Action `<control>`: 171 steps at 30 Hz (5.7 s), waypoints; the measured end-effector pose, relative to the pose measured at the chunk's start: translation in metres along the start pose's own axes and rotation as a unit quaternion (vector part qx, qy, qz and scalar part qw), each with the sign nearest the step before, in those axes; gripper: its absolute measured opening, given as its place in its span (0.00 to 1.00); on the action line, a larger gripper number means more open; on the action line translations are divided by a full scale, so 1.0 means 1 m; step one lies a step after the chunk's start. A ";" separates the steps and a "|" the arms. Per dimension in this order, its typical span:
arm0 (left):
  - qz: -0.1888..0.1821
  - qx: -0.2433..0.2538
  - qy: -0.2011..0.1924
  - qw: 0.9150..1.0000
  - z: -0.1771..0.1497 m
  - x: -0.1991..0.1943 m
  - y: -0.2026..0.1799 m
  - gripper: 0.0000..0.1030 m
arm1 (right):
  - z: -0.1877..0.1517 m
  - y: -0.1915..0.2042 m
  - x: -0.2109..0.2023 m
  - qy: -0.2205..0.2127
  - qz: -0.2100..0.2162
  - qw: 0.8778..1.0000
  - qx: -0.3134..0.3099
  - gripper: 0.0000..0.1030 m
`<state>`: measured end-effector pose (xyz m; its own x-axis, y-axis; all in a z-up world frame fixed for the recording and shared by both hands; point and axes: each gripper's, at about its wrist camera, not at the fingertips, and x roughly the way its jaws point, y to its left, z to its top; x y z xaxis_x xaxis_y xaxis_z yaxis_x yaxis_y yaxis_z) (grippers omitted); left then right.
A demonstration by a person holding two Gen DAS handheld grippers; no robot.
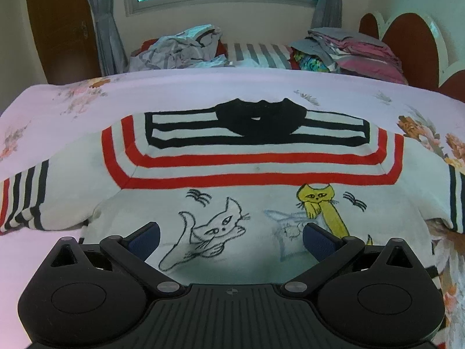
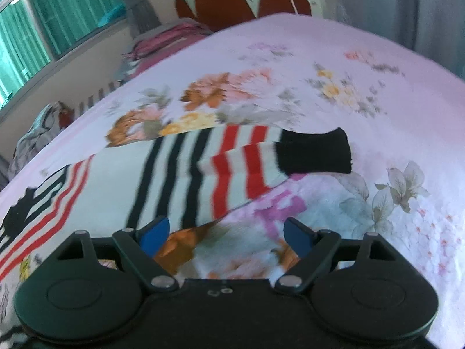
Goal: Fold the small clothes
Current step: 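Grasp the black sleeve cuff with the right gripper and lift it, then carry the sleeve across the sweater body and release it with the right gripper, then grasp the other black cuff with the left gripper and lift it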
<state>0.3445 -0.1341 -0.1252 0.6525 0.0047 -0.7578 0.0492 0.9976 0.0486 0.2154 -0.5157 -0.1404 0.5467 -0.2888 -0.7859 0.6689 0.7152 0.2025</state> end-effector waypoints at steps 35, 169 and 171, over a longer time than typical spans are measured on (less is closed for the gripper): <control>-0.052 -0.123 0.007 0.991 0.028 0.020 0.125 1.00 | -0.042 0.275 -0.005 -0.032 0.260 0.942 -0.209 0.08; 0.022 -0.453 -0.046 0.890 -0.090 0.081 0.447 0.11 | -0.170 0.433 -0.002 0.065 0.258 0.903 -0.337 0.43; 0.016 -0.467 -0.053 0.883 -0.091 0.087 0.451 0.09 | -0.170 0.434 0.000 0.062 0.253 0.906 -0.334 0.43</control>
<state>0.3547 0.3221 -0.2285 0.7120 0.0761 -0.6980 -0.5821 0.6198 -0.5263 0.4204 -0.0977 -0.1519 0.6093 0.2288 -0.7593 -0.1289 0.9733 0.1898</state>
